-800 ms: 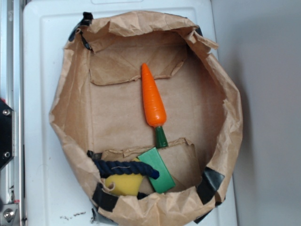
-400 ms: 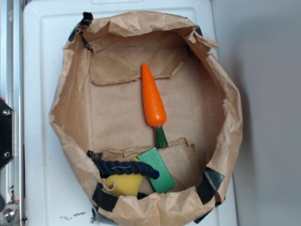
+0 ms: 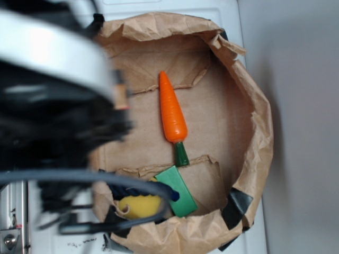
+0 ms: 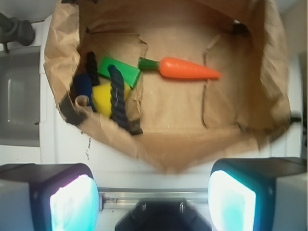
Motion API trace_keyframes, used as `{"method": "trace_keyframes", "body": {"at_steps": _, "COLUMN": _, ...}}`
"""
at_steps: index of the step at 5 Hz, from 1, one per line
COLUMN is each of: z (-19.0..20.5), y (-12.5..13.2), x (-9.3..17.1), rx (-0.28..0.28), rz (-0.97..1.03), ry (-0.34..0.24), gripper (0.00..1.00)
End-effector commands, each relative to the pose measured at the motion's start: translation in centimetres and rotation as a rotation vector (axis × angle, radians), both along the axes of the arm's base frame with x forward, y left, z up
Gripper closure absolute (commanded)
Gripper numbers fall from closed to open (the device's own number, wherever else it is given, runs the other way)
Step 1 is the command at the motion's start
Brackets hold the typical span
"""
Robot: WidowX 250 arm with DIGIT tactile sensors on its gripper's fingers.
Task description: Grab the carrot.
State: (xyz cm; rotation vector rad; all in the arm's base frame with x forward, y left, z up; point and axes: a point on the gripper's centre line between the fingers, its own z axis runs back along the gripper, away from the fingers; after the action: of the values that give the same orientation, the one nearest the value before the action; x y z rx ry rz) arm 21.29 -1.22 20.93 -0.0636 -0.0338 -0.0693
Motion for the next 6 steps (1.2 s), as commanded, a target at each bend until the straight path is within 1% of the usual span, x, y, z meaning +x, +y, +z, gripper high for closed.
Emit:
{"method": "trace_keyframes", "body": {"at_steps": 1, "z": 1.7, "y": 1.5, "x": 2.3, "rx": 0.012, "rz": 0.165, "ry": -0.031, "gripper": 0.0}}
{"method": "trace_keyframes", "body": {"at_steps": 3, "z": 1.7, "y": 1.5, "x": 2.3, "rx": 0.012, "rz": 0.165, "ry": -0.031, "gripper": 0.0}}
{"method": "trace_keyframes", "body": {"at_steps": 4, "z": 0.2, "y": 1.1, "x": 5.2, "rx": 0.039, "rz": 0.061, "ry": -0.09, "gripper": 0.0}}
{"method": "trace_keyframes", "body": {"at_steps": 5, "z": -2.0, "y": 0.0, "x": 6.3, "rx": 0.061, "rz": -0.133, "ry": -0.169, "gripper": 0.0}}
{"method": "trace_keyframes", "body": {"at_steps": 6, "z": -3.8, "y": 0.6, "x": 7.0, "rx": 0.031, "rz": -0.314, "ry": -0.193, "gripper": 0.0}}
